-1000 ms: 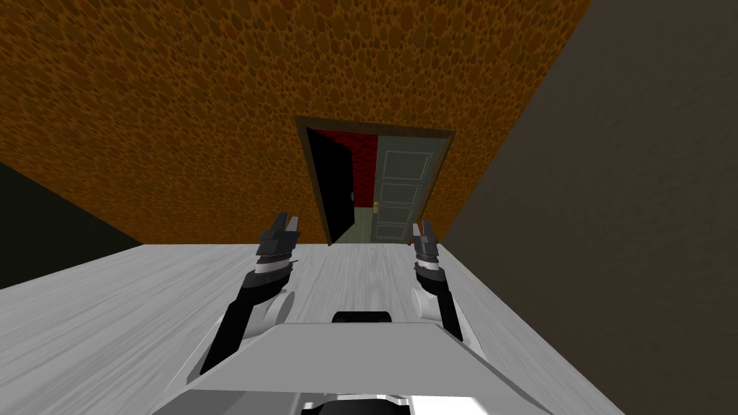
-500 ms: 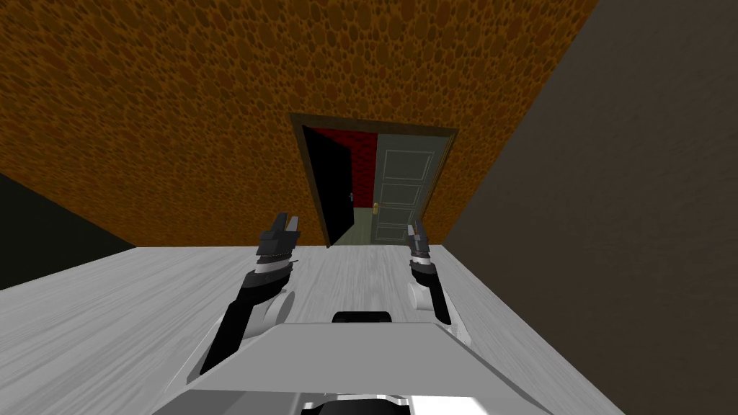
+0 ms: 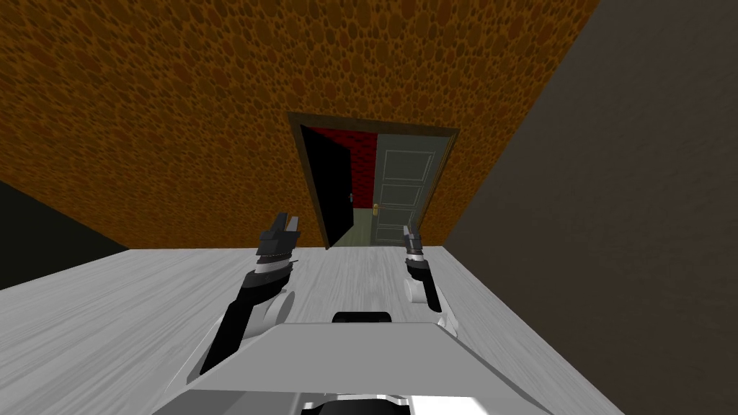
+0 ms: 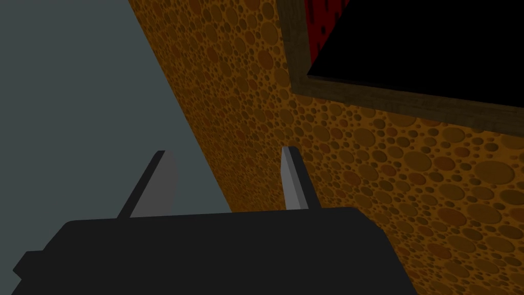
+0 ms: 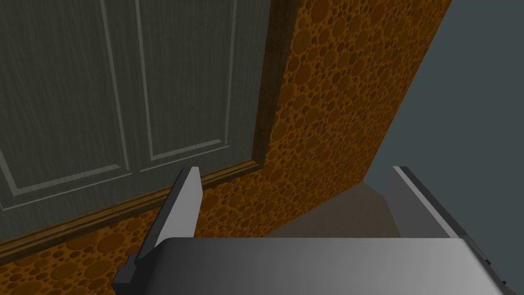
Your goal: Push the door open
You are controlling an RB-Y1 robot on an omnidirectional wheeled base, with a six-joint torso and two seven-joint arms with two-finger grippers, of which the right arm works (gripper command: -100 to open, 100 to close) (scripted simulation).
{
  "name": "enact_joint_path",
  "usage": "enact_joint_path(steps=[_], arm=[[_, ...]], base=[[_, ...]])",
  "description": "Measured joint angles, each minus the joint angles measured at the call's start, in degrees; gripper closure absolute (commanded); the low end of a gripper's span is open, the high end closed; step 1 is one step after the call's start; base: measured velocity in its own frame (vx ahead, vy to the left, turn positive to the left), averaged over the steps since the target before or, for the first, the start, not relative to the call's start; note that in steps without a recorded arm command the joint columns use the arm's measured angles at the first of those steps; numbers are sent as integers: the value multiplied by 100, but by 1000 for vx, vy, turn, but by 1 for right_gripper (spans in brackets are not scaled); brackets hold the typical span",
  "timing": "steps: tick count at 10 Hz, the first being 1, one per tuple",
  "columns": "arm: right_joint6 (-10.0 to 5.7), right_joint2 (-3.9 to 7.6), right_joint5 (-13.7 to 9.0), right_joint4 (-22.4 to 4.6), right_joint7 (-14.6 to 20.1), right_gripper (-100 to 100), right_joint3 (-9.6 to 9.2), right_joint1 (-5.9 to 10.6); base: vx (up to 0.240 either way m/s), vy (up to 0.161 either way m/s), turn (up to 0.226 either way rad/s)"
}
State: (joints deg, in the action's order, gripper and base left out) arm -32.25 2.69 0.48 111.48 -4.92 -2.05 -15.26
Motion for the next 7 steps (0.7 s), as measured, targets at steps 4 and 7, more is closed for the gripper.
enact_joint_path(steps=[4, 7], arm=[[6, 49, -136, -623, -26, -100, -22, 364], [43, 89, -253, -1105, -42, -100, -37, 661]], base=[[75, -11, -4], [71, -8, -4]])
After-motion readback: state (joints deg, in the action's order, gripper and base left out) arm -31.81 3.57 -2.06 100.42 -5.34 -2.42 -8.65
